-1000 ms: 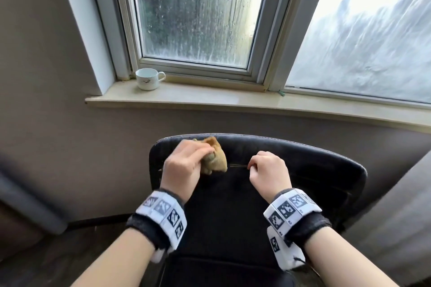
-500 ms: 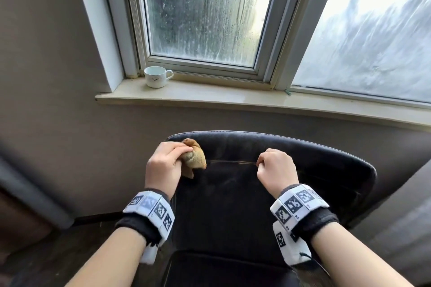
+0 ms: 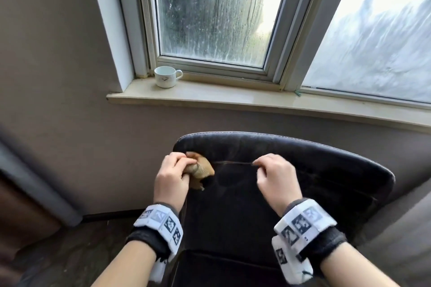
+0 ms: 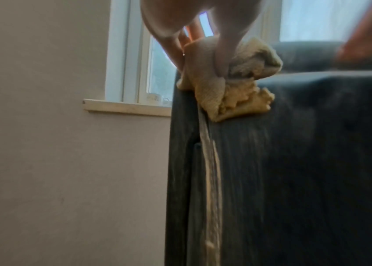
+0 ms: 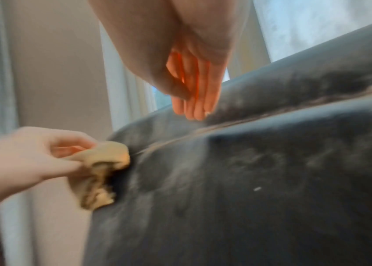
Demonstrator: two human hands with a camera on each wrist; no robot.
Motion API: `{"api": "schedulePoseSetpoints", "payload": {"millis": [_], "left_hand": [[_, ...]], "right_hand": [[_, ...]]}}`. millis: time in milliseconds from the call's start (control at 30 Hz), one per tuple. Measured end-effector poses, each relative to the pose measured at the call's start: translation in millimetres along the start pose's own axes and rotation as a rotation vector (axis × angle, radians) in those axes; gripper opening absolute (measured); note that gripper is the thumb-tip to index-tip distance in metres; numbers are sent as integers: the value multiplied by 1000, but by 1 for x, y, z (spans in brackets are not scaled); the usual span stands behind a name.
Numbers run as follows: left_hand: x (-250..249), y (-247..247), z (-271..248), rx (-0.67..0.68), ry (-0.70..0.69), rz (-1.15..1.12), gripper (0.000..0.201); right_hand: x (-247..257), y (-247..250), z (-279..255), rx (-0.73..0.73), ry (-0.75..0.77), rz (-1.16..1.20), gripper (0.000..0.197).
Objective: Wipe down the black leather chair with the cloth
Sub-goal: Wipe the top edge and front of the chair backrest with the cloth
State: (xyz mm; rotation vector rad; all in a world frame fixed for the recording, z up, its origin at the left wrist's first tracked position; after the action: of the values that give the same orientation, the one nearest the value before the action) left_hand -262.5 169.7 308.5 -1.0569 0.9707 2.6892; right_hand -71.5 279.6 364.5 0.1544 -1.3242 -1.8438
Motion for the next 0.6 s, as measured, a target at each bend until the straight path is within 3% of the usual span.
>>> {"api": "schedulePoseSetpoints", "payload": {"millis": [100,167,267,333,467,600], "left_hand": [[4,-7,-16,102,58,-29,36],[1,-3,-17,119,115,-99,37],[-6,5,-18,67,298,-205,40],[-10,9,-22,-3,335,-228,41],[-9,19,-28,-73,268,-248,49],[-4,25,-25,81,86,-290,44]], "right_hand": [[50,-20,-22,-65,283,177,23],[74,-41,-30,-42,359,182,20],[84,-70,-30,-15,192,159,33],[87,-80,-28,-13,61,237,41],[91,-84,-24,118,-100,562,44],[86,-75,-13,100,23,563,31]]}}
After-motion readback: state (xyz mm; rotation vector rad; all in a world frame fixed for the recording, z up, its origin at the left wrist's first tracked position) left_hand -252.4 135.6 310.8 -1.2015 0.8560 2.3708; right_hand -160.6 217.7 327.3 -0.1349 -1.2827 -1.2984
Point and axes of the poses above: each hand's wrist, its own z-axis towards the middle knuckle, its own y-axis out of the back of the hand, x = y × z, the point moved 4 cm from there along z, towards the middle knuckle, and after that the axes turned 1 degree about y, right-handed, at the moved point
